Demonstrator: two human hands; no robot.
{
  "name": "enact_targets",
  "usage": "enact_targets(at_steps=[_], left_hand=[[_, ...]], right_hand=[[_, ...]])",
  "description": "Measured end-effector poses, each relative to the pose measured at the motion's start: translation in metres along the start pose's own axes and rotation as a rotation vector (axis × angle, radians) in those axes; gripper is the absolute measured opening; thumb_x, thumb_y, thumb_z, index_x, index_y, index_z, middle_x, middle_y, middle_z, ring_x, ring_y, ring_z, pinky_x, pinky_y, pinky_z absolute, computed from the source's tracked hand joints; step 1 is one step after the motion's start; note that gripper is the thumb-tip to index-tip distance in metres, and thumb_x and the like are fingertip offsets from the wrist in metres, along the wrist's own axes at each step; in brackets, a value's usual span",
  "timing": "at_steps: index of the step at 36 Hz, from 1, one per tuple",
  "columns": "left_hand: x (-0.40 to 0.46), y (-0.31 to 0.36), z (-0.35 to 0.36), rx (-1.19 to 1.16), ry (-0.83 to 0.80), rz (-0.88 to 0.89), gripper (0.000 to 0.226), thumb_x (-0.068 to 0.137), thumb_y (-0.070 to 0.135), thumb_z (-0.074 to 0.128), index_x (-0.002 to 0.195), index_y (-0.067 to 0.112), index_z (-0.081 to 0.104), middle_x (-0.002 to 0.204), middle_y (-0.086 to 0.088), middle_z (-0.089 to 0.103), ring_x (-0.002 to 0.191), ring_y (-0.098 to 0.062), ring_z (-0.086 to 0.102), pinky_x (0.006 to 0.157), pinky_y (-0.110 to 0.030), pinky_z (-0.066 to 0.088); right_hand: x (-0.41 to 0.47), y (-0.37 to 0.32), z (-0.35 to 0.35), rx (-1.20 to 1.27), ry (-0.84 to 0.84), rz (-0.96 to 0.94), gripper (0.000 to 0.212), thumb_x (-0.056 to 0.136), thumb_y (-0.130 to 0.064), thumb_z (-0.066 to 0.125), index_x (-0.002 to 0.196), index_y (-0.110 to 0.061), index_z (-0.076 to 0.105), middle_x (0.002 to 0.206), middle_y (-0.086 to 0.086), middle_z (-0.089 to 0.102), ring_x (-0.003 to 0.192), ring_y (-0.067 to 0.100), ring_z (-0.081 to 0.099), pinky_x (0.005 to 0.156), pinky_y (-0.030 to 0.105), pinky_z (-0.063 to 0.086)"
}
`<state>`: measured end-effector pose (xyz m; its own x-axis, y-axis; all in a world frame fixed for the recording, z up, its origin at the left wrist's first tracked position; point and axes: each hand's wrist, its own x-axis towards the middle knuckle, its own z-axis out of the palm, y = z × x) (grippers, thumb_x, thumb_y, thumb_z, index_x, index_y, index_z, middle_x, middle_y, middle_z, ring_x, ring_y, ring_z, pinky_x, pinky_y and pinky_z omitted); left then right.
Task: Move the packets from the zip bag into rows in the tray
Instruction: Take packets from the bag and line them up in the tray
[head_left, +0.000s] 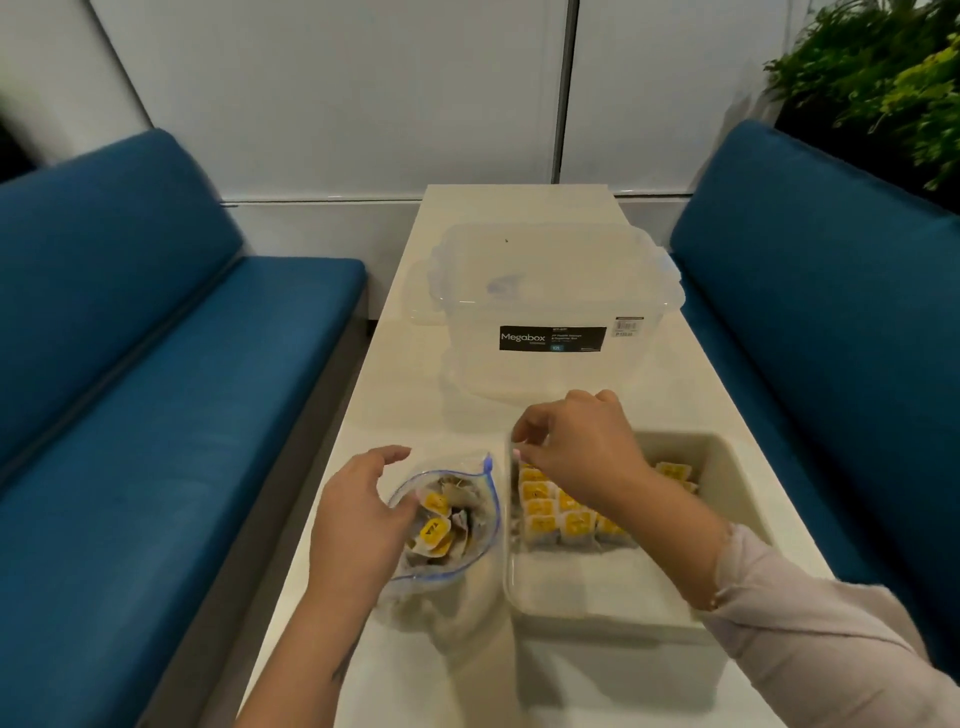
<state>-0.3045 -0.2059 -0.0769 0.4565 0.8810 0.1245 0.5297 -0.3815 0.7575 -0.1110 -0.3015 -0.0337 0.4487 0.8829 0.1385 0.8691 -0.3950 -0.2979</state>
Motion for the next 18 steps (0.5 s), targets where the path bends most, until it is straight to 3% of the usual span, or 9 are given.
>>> enact_targets(at_steps=[4, 8, 11, 18], left_hand=[[-0.004, -0.010, -0.002, 0.102, -0.018, -0.047, 0.041, 0.079, 0.023, 0.072, 0.117, 0.031, 0.058, 0.116, 0.017, 0.058, 0.106, -0.009, 0.055, 0.079, -0.024, 0.042], [-0.005, -0.016, -0.001, 0.087, -0.019, -0.080, 0.036, 0.084, 0.015, 0.065, 0.118, 0.027, 0.059, 0.114, 0.013, 0.061, 0.094, -0.009, 0.058, 0.075, -0.024, 0.045], [-0.003, -0.019, 0.001, 0.074, -0.015, -0.086, 0.035, 0.085, 0.007, 0.058, 0.115, 0.025, 0.060, 0.108, 0.011, 0.062, 0.086, -0.010, 0.059, 0.075, -0.025, 0.047], [-0.001, -0.022, 0.002, 0.037, -0.018, -0.102, 0.037, 0.084, 0.003, 0.054, 0.112, 0.026, 0.061, 0.103, 0.012, 0.062, 0.084, -0.010, 0.059, 0.077, -0.032, 0.052]], right_hand=[[0.001, -0.025, 0.016, -0.012, -0.085, -0.092, 0.017, 0.090, -0.038, 0.057, 0.102, -0.034, 0.067, 0.095, -0.013, 0.069, 0.100, 0.011, 0.050, 0.082, 0.028, 0.024], [0.000, -0.047, 0.033, -0.072, -0.192, -0.195, 0.020, 0.092, -0.033, 0.053, 0.106, -0.034, 0.067, 0.099, -0.010, 0.069, 0.100, 0.013, 0.053, 0.088, 0.032, 0.027], [0.000, -0.059, 0.048, -0.186, -0.263, -0.309, 0.024, 0.093, -0.026, 0.051, 0.109, -0.033, 0.068, 0.101, -0.005, 0.069, 0.100, 0.018, 0.054, 0.084, 0.032, 0.026], [0.002, -0.078, 0.081, -0.418, -0.387, -0.451, 0.025, 0.086, -0.012, 0.055, 0.106, -0.021, 0.066, 0.105, 0.001, 0.066, 0.100, 0.024, 0.057, 0.082, 0.033, 0.026]])
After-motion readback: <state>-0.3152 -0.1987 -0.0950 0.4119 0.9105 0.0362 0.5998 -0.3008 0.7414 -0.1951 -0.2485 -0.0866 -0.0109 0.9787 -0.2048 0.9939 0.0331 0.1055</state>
